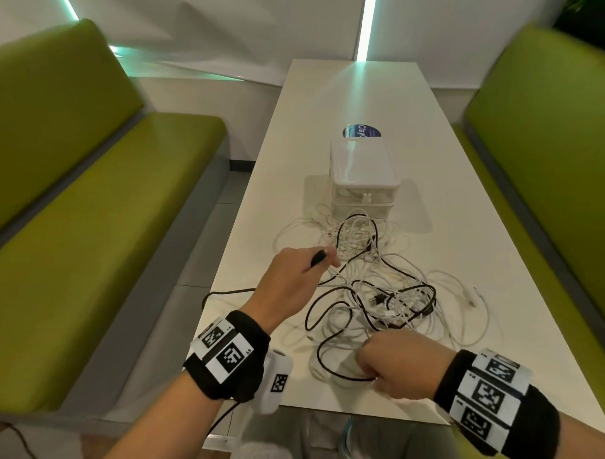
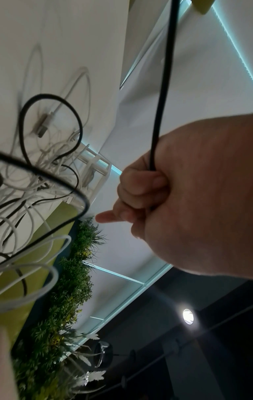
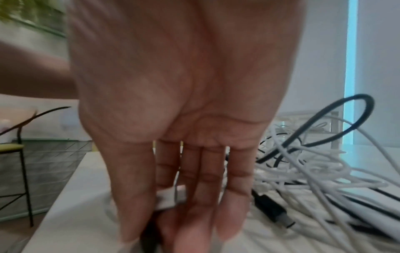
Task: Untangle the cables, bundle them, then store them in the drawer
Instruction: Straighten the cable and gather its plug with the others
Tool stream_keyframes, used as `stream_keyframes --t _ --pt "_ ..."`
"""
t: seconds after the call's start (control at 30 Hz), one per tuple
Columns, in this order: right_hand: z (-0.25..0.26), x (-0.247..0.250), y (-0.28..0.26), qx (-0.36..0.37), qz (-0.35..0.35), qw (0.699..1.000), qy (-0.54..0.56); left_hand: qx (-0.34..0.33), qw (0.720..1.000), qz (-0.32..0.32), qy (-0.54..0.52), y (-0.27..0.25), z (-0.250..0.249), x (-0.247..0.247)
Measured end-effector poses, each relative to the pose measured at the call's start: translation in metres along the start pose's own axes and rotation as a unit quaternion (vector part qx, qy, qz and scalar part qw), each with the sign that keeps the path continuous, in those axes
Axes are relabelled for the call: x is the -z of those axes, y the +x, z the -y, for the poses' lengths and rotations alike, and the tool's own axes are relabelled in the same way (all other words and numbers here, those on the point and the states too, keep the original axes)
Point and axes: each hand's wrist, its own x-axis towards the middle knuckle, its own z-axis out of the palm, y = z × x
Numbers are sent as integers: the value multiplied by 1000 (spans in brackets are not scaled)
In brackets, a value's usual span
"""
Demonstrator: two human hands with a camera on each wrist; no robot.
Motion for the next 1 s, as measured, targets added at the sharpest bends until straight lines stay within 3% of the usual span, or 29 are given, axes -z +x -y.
stream_keyframes --t 0.2,0.3,0.43,0.53,0.63,0.77,1.0 --pt "-14 29 -7 -16 -69 992 107 -24 1000 19 -7 -4 -10 1" --pt "-16 53 -13 -23 -118 974 194 -46 998 32 11 -6 -13 -1" --pt "-13 79 -20 -61 -271 893 354 -107 992 52 44 -6 -9 -8" --pt "-7 93 -17 -79 -334 846 409 -118 990 61 50 -6 -13 -9" --pt "-4 98 -12 -74 -337 848 403 -90 993 71 -6 -4 -11 -12" --pt "-5 97 -12 -22 -306 869 389 -76 991 107 20 -2 -9 -15" --pt "-4 92 -3 31 -318 884 342 -85 996 -11 -29 1 5 -15"
